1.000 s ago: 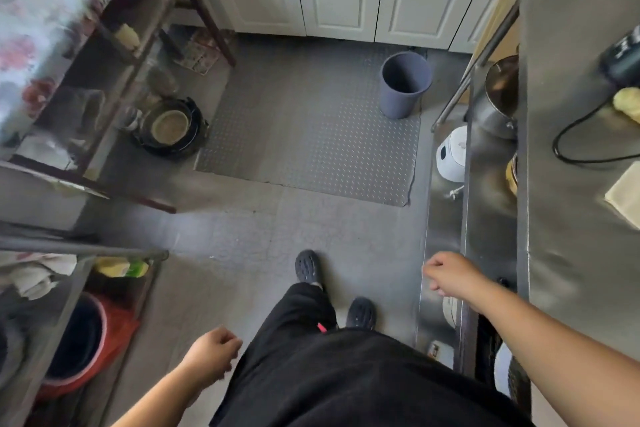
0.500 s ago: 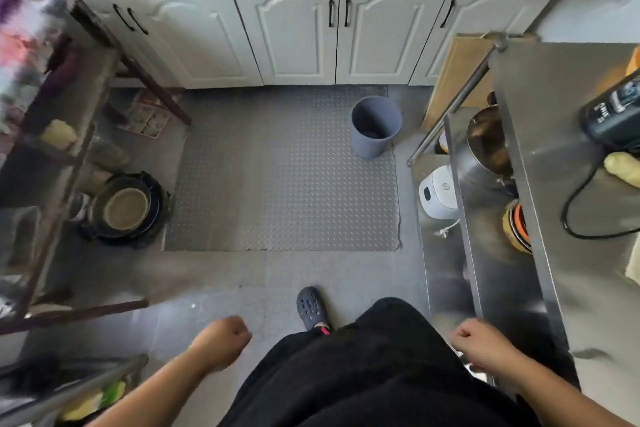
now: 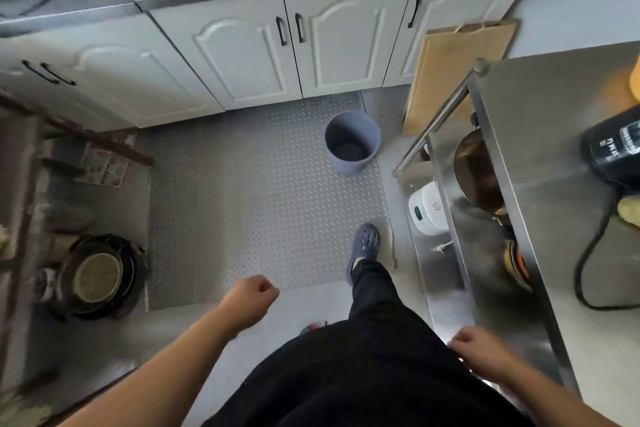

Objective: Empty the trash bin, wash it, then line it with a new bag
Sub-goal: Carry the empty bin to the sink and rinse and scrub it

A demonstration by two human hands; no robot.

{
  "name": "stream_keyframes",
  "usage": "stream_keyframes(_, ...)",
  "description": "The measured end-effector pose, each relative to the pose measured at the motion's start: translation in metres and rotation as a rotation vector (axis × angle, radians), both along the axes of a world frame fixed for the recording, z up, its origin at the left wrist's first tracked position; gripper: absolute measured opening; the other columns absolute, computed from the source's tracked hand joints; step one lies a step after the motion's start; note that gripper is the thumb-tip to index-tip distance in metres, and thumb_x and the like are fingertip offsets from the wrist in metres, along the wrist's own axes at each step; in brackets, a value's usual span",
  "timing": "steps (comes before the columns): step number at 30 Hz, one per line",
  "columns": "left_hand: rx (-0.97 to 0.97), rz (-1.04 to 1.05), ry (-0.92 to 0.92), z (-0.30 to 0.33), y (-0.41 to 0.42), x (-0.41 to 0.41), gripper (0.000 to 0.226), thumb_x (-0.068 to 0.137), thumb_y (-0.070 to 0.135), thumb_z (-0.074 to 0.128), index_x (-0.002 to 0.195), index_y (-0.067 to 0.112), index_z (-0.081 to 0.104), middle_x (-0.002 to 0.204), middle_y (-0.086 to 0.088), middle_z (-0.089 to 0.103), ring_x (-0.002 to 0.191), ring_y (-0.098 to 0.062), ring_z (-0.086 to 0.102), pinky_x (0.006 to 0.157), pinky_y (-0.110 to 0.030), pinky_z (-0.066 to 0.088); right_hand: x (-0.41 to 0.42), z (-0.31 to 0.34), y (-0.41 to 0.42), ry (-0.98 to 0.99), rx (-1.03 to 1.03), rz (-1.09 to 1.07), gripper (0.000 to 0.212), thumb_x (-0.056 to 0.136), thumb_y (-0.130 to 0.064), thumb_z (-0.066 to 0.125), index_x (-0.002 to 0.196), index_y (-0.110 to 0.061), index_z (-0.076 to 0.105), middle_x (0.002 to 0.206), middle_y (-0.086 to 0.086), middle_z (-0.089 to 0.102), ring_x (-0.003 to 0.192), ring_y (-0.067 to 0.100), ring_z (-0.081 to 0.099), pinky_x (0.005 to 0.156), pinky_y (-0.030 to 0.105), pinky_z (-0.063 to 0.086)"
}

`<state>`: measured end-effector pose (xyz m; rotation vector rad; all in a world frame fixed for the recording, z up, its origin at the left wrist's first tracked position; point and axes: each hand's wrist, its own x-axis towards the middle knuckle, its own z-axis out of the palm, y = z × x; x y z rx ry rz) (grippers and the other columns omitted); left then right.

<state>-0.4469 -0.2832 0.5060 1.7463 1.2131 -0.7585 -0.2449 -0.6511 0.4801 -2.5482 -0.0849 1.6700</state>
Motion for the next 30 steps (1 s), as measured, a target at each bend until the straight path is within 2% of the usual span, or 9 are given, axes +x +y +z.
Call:
stream_keyframes(6, 0.033, 0.132, 0.162, -0.005, 0.025, 0.037, 0.021, 0.09, 0.026, 0.057, 0.077, 0.01, 0.063, 0.072, -0.003, 0.066, 0.064, -0.018, 0.058, 0.061, -0.03, 0.045, 0.118, 0.001, 0.091, 0.02, 0.035, 0.049, 0.022, 0.086, -0.012, 0.058, 0.067, -0.013, 0.048, 0.067, 0.009, 0.048, 0.064, 0.02, 0.048, 0.06, 0.028, 0.032)
stream_keyframes(9, 0.028, 0.156, 0.244, -0.012, 0.046, 0.048, 0.021, 0.089, 0.023, 0.061, 0.084, 0.004, 0.067, 0.077, -0.005, 0.068, 0.077, -0.023, 0.066, 0.069, -0.032, 0.053, 0.174, -0.001, 0.151, -0.013, 0.083, 0.046, 0.02, 0.088, -0.011, 0.051, 0.068, -0.013, 0.047, 0.069, 0.01, 0.048, 0.064, 0.021, 0.047, 0.061, 0.031, 0.035)
stream_keyframes(11, -0.022, 0.184, 0.282, -0.024, 0.065, 0.058, 0.024, 0.089, 0.023, 0.062, 0.088, -0.001, 0.067, 0.078, -0.008, 0.068, 0.075, -0.024, 0.067, 0.07, -0.034, 0.057, 0.206, -0.007, 0.19, -0.031, 0.114, 0.075, 0.022, 0.088, -0.011, 0.047, 0.066, -0.014, 0.047, 0.068, 0.009, 0.047, 0.063, 0.021, 0.044, 0.06, 0.031, 0.035)
stream_keyframes(15, -0.107, 0.198, 0.32, -0.064, 0.099, 0.099, 0.02, 0.086, 0.025, 0.061, 0.081, 0.006, 0.065, 0.073, -0.006, 0.069, 0.062, -0.02, 0.065, 0.062, -0.03, 0.056, 0.245, -0.037, 0.258, -0.03, 0.177, -0.011, 0.022, 0.09, -0.021, 0.051, 0.072, -0.016, 0.062, 0.075, 0.001, 0.069, 0.065, 0.02, 0.06, 0.057, 0.027, 0.044)
stream_keyframes(17, -0.133, 0.204, 0.275, -0.097, 0.115, 0.131, 0.016, 0.086, 0.021, 0.058, 0.078, 0.008, 0.062, 0.073, -0.005, 0.069, 0.061, -0.019, 0.064, 0.062, -0.03, 0.053, 0.253, -0.065, 0.284, -0.011, 0.205, -0.099, 0.019, 0.09, -0.023, 0.053, 0.077, -0.023, 0.066, 0.073, -0.002, 0.072, 0.061, 0.015, 0.063, 0.053, 0.023, 0.045)
stream_keyframes(19, -0.175, 0.178, 0.236, -0.134, 0.128, 0.166, 0.016, 0.088, 0.021, 0.056, 0.08, 0.009, 0.063, 0.081, -0.006, 0.071, 0.068, -0.021, 0.066, 0.064, -0.032, 0.053, 0.253, -0.101, 0.302, 0.012, 0.216, -0.135, 0.017, 0.089, -0.024, 0.055, 0.08, -0.023, 0.068, 0.073, -0.002, 0.074, 0.065, 0.014, 0.068, 0.059, 0.027, 0.05)
stream_keyframes(24, -0.201, 0.106, 0.159, -0.243, 0.16, 0.255, 0.015, 0.092, 0.024, 0.055, 0.086, 0.014, 0.064, 0.089, -0.007, 0.071, 0.083, -0.025, 0.069, 0.08, -0.04, 0.06, 0.233, -0.216, 0.318, 0.056, 0.153, -0.276, 0.015, 0.089, -0.014, 0.055, 0.086, -0.007, 0.068, 0.08, 0.015, 0.073, 0.073, 0.023, 0.065, 0.069, 0.036, 0.052)
stream_keyframes(28, -0.166, 0.162, 0.111, -0.335, 0.18, 0.313, 0.017, 0.095, 0.022, 0.056, 0.093, 0.007, 0.064, 0.094, -0.013, 0.071, 0.089, -0.03, 0.07, 0.084, -0.049, 0.06, 0.214, -0.3, 0.313, 0.097, 0.083, -0.288, 0.019, 0.087, -0.014, 0.051, 0.08, 0.001, 0.059, 0.074, 0.008, 0.063, 0.067, 0.025, 0.055, 0.065, 0.034, 0.044)
stream_keyframes(30, -0.175, 0.219, 0.083, -0.375, 0.185, 0.337, 0.016, 0.096, 0.02, 0.058, 0.095, 0.005, 0.063, 0.095, -0.014, 0.07, 0.088, -0.028, 0.07, 0.085, -0.05, 0.06, 0.207, -0.331, 0.309, 0.103, 0.055, -0.279, 0.019, 0.086, -0.016, 0.051, 0.083, -0.001, 0.064, 0.077, 0.011, 0.068, 0.072, 0.03, 0.062, 0.069, 0.037, 0.051)
